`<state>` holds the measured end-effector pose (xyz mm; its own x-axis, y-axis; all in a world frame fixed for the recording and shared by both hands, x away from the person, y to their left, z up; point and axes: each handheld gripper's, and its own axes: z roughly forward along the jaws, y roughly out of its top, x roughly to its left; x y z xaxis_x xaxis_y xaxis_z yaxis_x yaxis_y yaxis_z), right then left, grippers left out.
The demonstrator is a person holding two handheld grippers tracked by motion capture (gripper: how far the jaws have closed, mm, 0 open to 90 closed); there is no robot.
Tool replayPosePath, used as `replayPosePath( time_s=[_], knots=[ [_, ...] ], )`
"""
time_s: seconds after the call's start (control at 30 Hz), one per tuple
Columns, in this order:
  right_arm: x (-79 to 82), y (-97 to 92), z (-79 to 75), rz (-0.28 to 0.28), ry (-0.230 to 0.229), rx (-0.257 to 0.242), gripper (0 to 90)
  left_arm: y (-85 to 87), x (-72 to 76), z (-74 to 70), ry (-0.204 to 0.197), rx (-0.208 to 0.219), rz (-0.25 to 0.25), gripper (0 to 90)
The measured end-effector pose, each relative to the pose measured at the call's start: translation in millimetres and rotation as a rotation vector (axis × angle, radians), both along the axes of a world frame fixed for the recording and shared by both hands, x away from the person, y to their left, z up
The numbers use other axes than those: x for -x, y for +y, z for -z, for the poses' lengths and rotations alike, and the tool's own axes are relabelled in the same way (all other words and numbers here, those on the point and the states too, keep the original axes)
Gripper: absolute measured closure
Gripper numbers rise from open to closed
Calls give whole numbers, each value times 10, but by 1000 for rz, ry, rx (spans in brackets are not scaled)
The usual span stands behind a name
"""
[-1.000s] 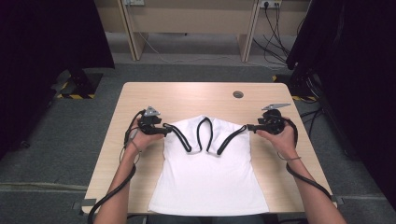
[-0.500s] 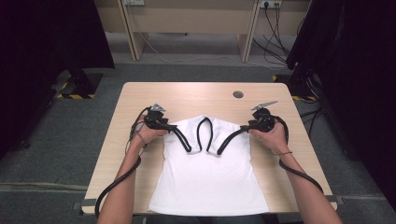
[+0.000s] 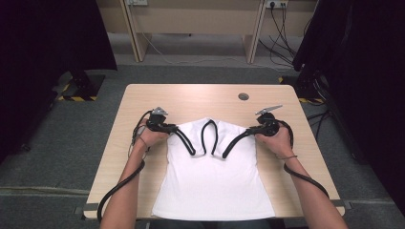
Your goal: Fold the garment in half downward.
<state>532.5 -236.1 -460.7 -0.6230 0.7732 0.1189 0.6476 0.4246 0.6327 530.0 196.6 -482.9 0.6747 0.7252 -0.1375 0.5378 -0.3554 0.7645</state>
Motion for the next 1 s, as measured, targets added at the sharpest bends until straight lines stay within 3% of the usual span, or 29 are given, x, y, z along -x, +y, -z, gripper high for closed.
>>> replayPosePath(
  time_s=[0.17, 0.47, 1.0],
  knots=[
    [-23, -85, -25, 21, 20, -78, 801, 28, -14, -41, -9, 21, -17, 829],
    [-50, -177, -171, 47, 5, -163, 801, -4, -30, -250, -62, 80, -13, 829],
    [-109, -203, -418, 69, -25, -223, 802, -27, -60, -560, -131, 110, 0, 830]
  ],
)
